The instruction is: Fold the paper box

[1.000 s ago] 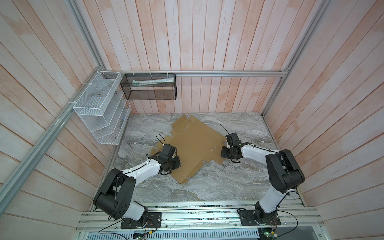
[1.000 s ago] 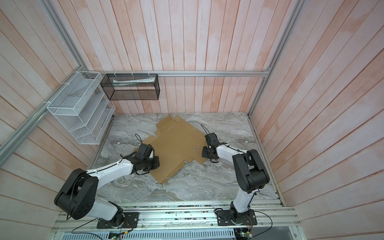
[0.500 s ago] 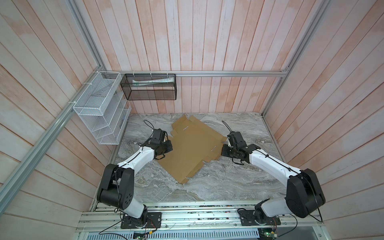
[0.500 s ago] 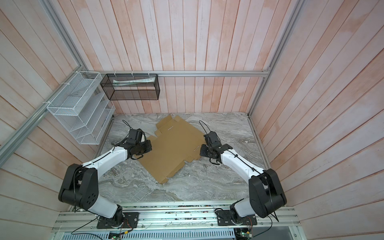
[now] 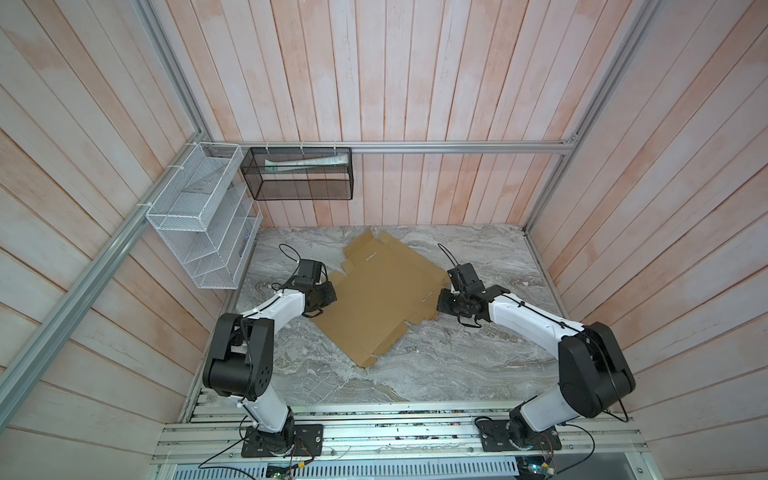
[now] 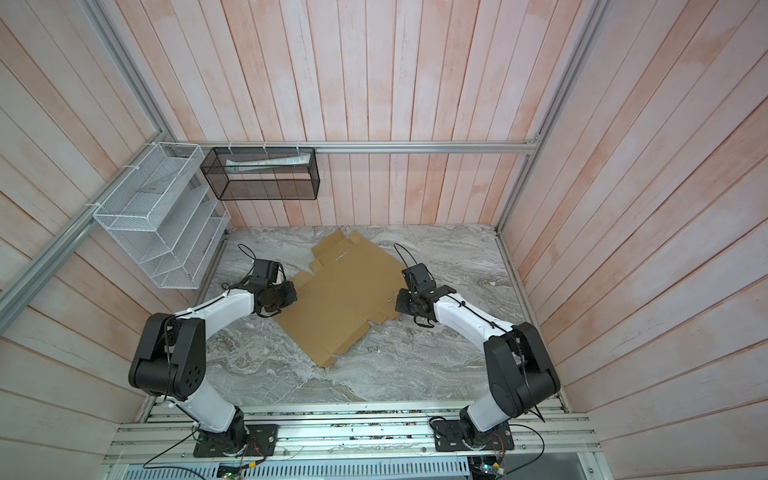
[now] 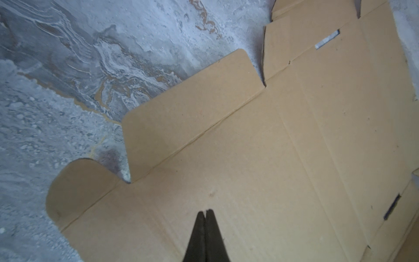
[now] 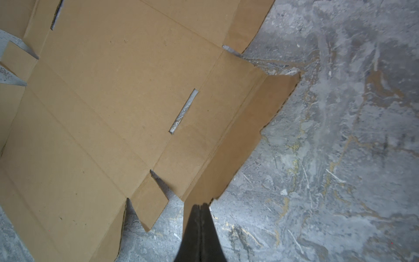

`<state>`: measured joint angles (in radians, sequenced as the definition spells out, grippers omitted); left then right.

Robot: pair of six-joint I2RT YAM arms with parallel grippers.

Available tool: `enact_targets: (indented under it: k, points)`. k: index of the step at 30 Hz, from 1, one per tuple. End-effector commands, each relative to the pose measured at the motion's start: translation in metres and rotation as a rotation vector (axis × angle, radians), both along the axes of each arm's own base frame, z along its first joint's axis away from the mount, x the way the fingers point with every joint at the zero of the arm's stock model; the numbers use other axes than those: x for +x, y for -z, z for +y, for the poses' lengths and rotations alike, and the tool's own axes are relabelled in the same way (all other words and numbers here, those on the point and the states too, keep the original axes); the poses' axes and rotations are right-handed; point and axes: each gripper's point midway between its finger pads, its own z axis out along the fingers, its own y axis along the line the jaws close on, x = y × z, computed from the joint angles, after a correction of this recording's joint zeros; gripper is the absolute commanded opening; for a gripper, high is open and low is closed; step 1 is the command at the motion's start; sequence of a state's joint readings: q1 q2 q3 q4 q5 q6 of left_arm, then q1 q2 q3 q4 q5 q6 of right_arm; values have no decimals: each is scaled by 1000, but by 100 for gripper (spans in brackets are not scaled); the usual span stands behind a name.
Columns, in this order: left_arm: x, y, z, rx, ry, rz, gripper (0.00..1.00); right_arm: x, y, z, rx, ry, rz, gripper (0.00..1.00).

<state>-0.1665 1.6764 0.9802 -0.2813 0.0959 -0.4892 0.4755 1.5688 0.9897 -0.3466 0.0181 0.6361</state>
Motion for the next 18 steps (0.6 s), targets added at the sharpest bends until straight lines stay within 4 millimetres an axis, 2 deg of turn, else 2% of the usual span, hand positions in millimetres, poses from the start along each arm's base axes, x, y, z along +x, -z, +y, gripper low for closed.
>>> enact_targets:
  k: [1,9,18]
  points:
    - [-8,16,4,12,6,24,0,16,-2,15,27,-15,-18,0]
    - [-26,28,4,-6,1,52,0,45,18,37,48,-43,5,0]
    - [-54,37,-5,-71,26,85,0,65,44,54,56,-67,40,0]
